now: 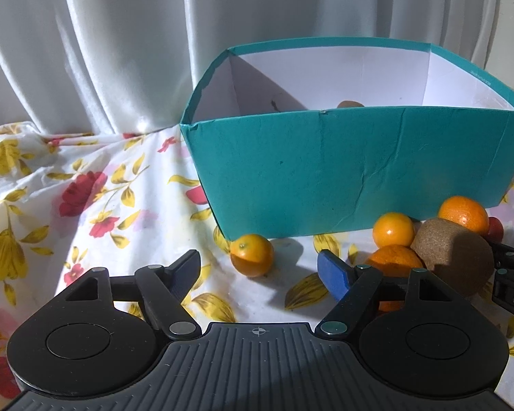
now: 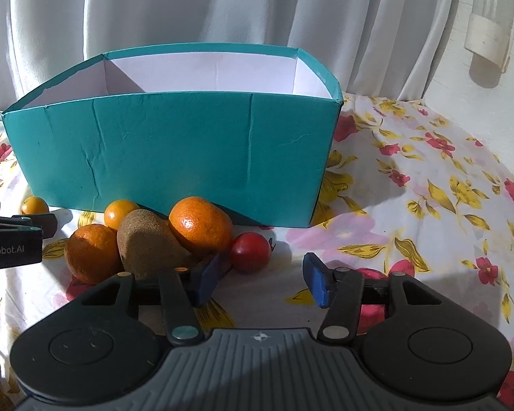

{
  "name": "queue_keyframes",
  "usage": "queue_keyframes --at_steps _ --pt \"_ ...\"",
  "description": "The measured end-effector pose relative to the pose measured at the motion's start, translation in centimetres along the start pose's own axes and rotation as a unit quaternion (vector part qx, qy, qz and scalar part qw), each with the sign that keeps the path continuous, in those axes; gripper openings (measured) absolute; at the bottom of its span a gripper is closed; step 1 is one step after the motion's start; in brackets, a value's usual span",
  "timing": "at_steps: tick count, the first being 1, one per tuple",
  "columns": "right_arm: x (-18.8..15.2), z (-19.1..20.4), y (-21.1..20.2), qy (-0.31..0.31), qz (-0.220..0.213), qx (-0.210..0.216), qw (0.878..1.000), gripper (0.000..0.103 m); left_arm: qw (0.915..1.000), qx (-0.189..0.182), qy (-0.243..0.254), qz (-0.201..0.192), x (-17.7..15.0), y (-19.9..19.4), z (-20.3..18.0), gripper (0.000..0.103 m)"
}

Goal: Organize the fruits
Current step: 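Move both open tools back toward the remaining fruit beside the box, then grasp a small orange with the left tool while the right tool grasps a cherry tomato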

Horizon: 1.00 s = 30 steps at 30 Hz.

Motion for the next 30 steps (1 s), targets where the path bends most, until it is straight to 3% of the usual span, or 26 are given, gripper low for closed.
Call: queue_keyframes --at_steps 5,9,21,26,30 --pt "-0.1 -0.2 0.0 -0.003 0.001 0.01 1.0 0.052 0.9999 0.007 -0.003 0.009 0.1 1.0 0.2 0.079" --pt "-0.4 -0.3 0.4 0.009 0.01 0.026 1.0 0.046 0.9999 0.008 0.004 0.012 0.1 1.5 0.0 0.078" --pt "-0.1 0.1 1.1 -0.004 0.002 0.034 0.999 0.044 0.9998 0.006 0.007 0.016 -0.1 2.1 -0.4 0.075" --pt "0.0 0.0 1.3 -0.01 -0.004 0.037 0.999 0.034 0.9998 -0.001 0.002 0.021 0.0 2.2 -0.4 0.072" --pt "0.0 -0.3 1.4 -0.009 -0.006 0.04 0.999 0.033 0.9997 -0.005 0.0 0.025 0.0 2.0 -0.5 0.068"
Point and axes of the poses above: each gripper's, at about its wrist camera, not at the fingertips, and y roughly the way its jaws point, z to its left, x to its top, the point moved 5 cm from there along y, roughly the way its jaws point, and after that the axes turned 15 degrees about -y, right-handed, at the moved point
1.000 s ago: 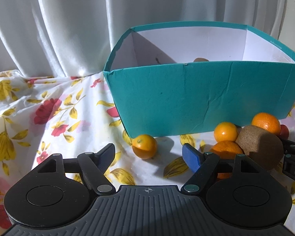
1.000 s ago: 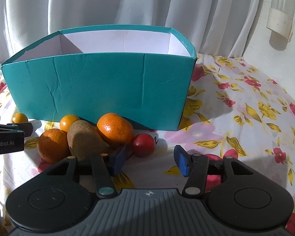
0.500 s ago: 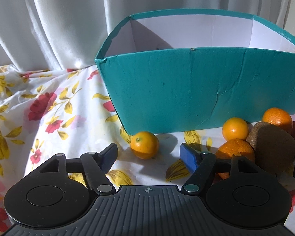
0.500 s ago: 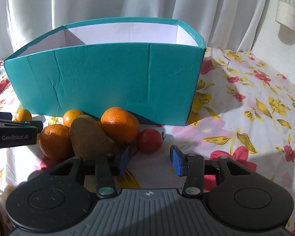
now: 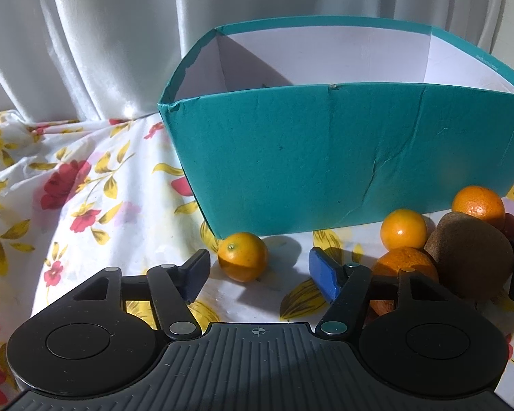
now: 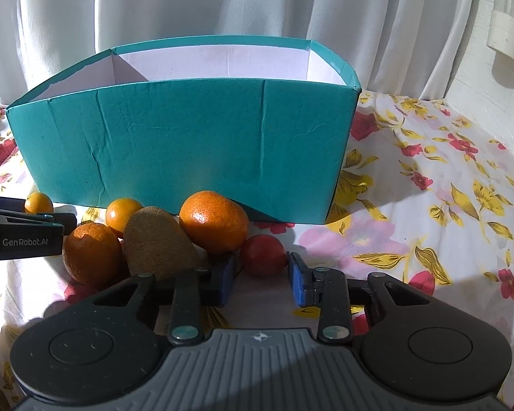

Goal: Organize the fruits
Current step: 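Grasp a small orange with the left tool while the right tool grasps a cherry tomato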

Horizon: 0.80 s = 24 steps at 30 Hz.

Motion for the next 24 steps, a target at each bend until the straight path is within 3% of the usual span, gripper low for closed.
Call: queue_keyframes --at_steps 10,15,24 --pt "-0.07 -0.5 0.07 0.005 0.0 0.001 1.0 0.028 0.9999 -0.011 -0.005 0.01 -0.03 -0.19 0.16 0.051" --pt "-0.03 -0.35 -0.03 0.006 0.0 -0.002 1.0 0.027 0.9998 -0.014 -0.001 0.011 -0.01 -0.22 0.03 0.034" --pt "0.0 -0.52 -0.42 0.005 0.0 -0.006 1.0 0.027 0.9998 -0.017 0.006 0.007 -0.09 -0.43 -0.11 0.034"
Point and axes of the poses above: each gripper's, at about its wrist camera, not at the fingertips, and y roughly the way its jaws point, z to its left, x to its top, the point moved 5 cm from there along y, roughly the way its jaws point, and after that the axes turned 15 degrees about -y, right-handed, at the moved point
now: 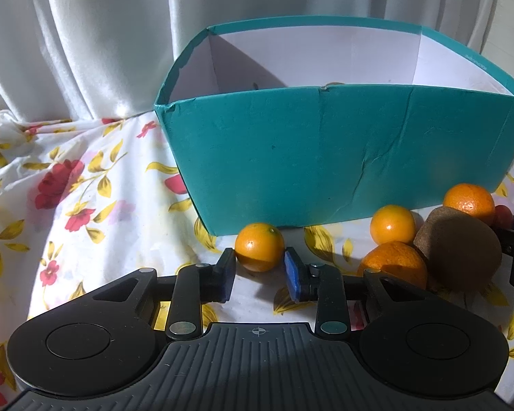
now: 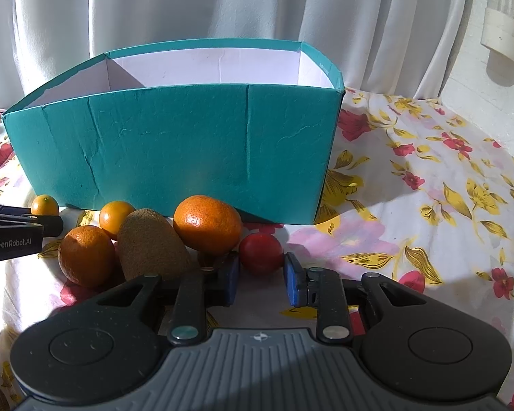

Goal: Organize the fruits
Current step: 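Grasp a small orange with the left tool while the right tool grasps a cherry tomato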

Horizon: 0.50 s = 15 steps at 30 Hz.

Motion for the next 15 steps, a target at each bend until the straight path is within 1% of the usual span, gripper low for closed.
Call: queue_keyframes --at_steps 7,15 --pt "0.0 -0.1 -0.5 0.0 -0.003 -0.003 1.0 0.027 1.0 -0.001 0.004 -0.002 0.0 -0.7 -0.4 0.034" --pt "0.1 -0.4 -1.7 0.0 -0.01 -0.01 1.0 0.027 1.0 0.001 0.002 -0.007 0.0 -2.7 -0.5 0.034"
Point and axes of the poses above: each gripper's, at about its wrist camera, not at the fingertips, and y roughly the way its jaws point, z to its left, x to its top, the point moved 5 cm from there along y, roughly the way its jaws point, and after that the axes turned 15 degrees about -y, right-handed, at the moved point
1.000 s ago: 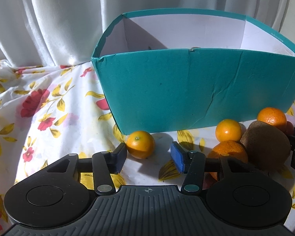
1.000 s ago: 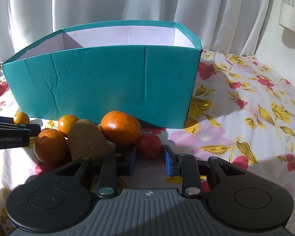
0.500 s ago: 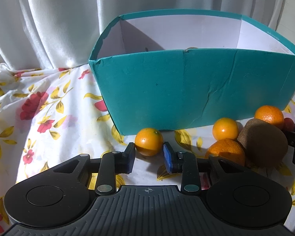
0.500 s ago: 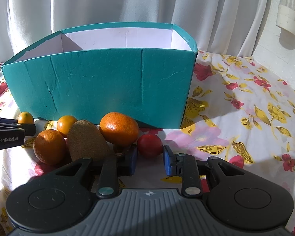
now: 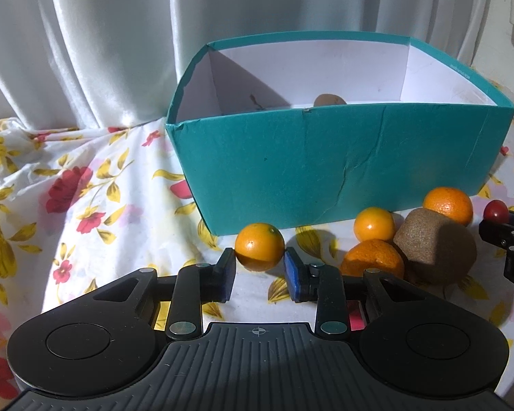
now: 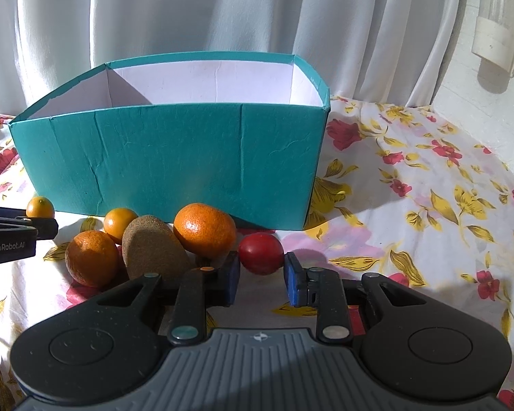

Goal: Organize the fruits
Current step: 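Grasp a small orange with the left tool while the right tool grasps a cherry tomato, then lift the small orange and cherry tomato and carry them over the box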

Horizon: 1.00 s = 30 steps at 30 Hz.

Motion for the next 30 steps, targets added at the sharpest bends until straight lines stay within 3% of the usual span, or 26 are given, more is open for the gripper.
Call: queue_keyframes --at_steps 6,12,23,26,30 --pt "1.3 -1.3 -2.0 0.024 -0.018 0.012 0.999 0.027 0.9999 0.006 -0.003 -0.015 1.8 -3.3 -0.3 0.034" --pt "6.1 -3.5 -5.0 0.023 -0.079 -0.004 0.997 0.027 0.9987 0.034 -0.001 -0.038 6.0 -6.0 -1.5 0.034" --pt "14.9 -5.3 -8.9 0.035 -0.153 0.025 0.987 0.027 0.9952 -0.013 -0.033 -0.091 14.7 -10.7 -4.7 0.034" --pt "17.0 -5.4 -9.8 0.028 -0.178 0.015 0.983 0.027 0.9947 -0.003 -0.037 -0.096 15.2 -10.4 -4.9 0.034" --pt "16.9 -5.4 -8.7 0.034 -0.17 0.011 0.985 0.027 0.996 0.003 -0.047 -0.076 14.7 -9.1 -4.3 0.034"
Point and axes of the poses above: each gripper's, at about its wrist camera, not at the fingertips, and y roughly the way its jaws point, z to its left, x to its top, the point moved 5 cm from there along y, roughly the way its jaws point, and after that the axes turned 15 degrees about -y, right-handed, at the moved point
